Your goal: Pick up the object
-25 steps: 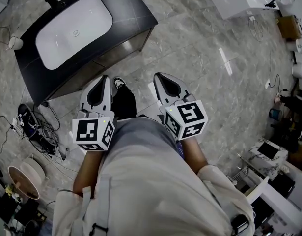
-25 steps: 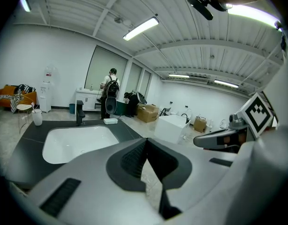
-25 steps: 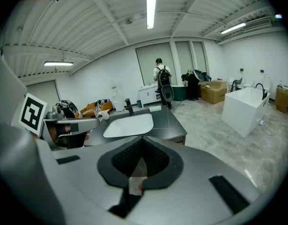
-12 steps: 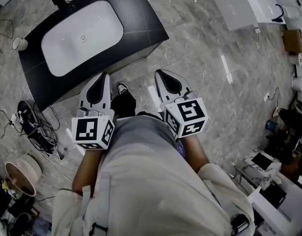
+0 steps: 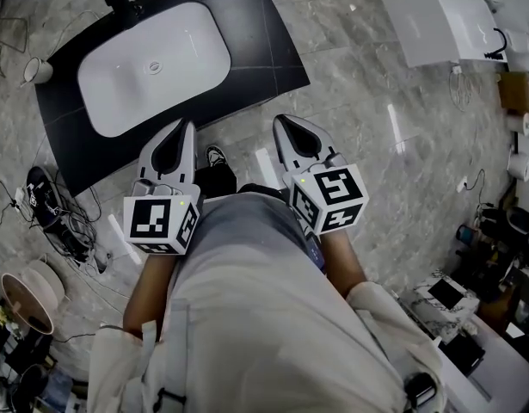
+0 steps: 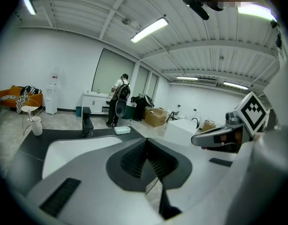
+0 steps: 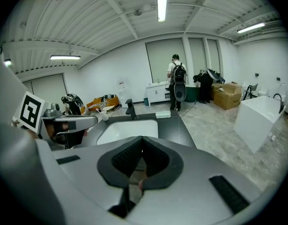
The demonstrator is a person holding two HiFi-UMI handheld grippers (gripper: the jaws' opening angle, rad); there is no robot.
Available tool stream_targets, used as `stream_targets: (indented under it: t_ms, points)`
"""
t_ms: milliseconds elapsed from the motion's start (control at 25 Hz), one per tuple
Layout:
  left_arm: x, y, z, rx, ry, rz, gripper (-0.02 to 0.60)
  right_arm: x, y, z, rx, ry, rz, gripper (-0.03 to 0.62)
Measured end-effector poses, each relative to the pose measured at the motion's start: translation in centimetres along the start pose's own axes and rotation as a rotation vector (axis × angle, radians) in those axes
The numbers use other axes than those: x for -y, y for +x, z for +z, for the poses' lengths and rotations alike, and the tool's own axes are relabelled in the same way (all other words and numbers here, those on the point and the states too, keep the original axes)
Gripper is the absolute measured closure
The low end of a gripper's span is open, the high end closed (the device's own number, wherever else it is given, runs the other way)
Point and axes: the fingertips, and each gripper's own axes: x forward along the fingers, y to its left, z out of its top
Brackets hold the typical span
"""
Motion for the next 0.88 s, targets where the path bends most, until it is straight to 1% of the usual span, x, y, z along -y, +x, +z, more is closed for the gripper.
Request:
stream_targets:
  t_ms: [120, 280, 600, 720, 880]
  points:
    - [-1.0, 0.5, -0.2, -0.013, 0.003, 0.008, 0.575, -0.2, 1.2, 0.6, -0.012, -0.009, 0.027, 0.585]
    - [-1.9, 1.0, -0.6, -0.029, 0.004, -0.006, 0.575, -0.5, 2.7, 1.4, -0.022, -0.013, 0.06, 0.585]
    - [-3.3, -0.3, 0.1, 0.005, -0.018, 0.04, 0.575, -0.5, 3.6, 3.0, -0.011, -0.055, 0.076, 0.585]
    - [-3.5, -0.9, 0.0, 0.011, -0.041, 0.055, 0.575, -0.1, 3.8, 3.1, -0.014, -0.049, 0.08, 0.585]
    - [-3.9, -1.5, -0.1, 0.019, -0.038, 0.058, 0.575, 0.2, 4.3, 3.7, -0.006, -0.041, 0.079, 0.585]
